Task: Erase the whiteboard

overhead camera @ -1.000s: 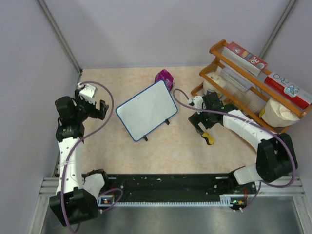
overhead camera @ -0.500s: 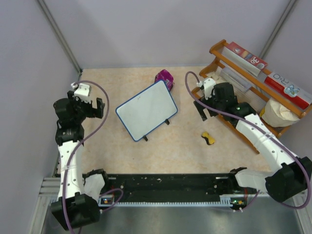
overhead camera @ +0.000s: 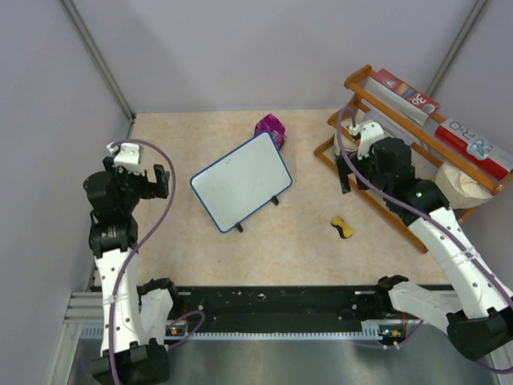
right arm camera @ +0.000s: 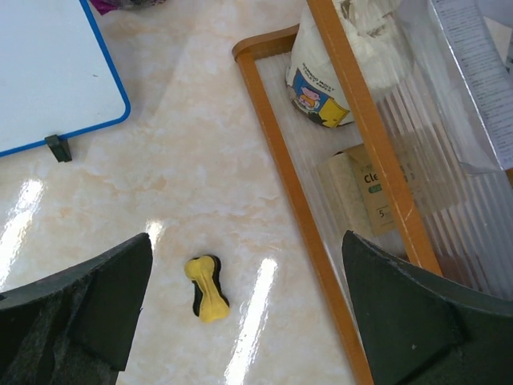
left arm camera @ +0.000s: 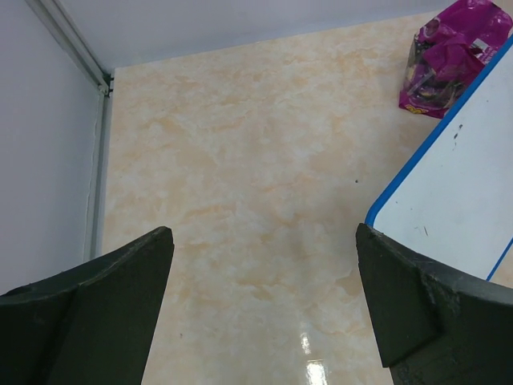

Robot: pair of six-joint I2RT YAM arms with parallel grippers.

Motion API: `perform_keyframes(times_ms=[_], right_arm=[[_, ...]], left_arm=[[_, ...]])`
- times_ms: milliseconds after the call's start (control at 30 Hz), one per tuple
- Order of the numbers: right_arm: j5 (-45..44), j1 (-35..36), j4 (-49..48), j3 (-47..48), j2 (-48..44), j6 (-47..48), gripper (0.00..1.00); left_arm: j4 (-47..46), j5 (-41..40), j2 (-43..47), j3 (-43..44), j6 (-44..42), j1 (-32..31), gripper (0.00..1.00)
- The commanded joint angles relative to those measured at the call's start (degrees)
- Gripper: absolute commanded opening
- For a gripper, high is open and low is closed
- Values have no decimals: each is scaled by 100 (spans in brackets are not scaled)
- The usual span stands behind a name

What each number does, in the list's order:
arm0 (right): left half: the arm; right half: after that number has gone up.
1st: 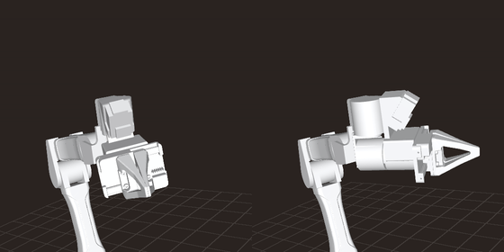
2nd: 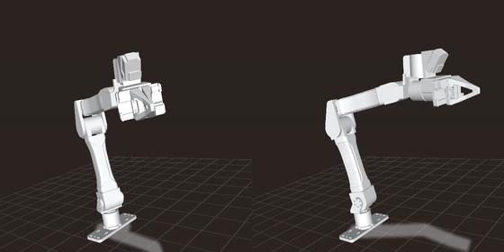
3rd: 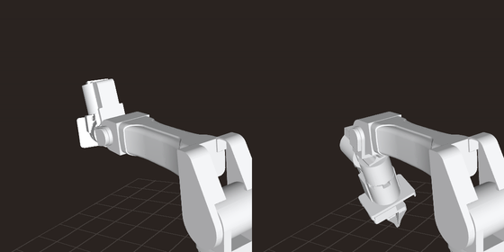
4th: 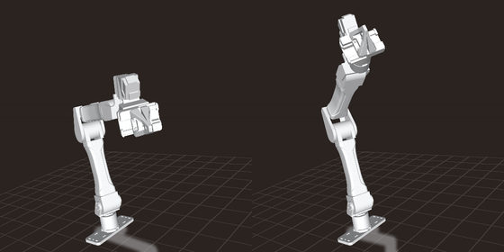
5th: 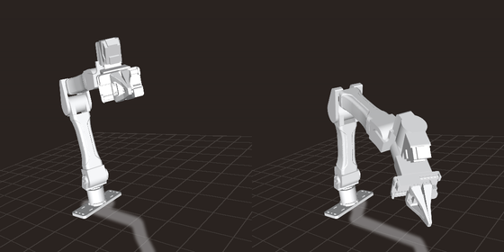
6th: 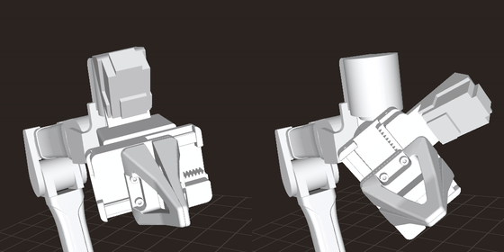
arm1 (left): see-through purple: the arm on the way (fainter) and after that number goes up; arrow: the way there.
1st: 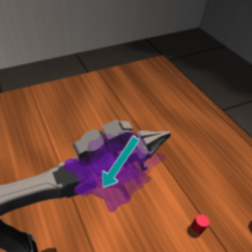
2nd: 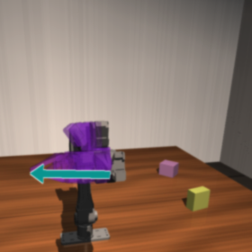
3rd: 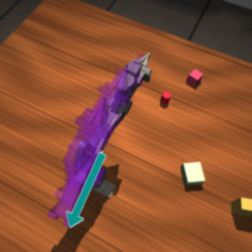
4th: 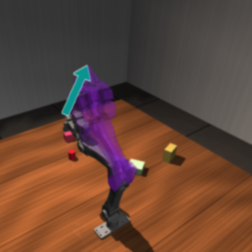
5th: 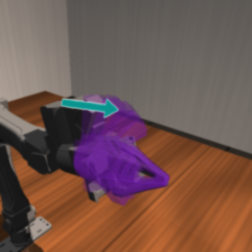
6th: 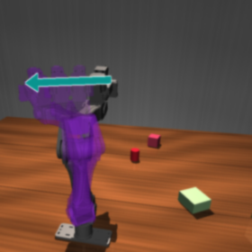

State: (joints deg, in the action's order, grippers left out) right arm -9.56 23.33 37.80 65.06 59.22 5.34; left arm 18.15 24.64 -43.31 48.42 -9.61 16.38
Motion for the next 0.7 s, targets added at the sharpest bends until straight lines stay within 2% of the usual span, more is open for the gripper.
perform_keyframes(times_ms=[0,67,200,667], right_arm=[[-212,-66,-124,270,-218,-95,99],[-449,-66,-106,393,-244,-121,99],[-354,-66,-290,262,-473,46,99],[-652,-74,-651,394,-464,46,99]], left_arm=[[-286,-468,68,-17,126,23,99],[-364,-662,77,-43,204,23,99],[-531,-654,243,-227,319,23,99],[-857,208,613,-597,635,32,99]])
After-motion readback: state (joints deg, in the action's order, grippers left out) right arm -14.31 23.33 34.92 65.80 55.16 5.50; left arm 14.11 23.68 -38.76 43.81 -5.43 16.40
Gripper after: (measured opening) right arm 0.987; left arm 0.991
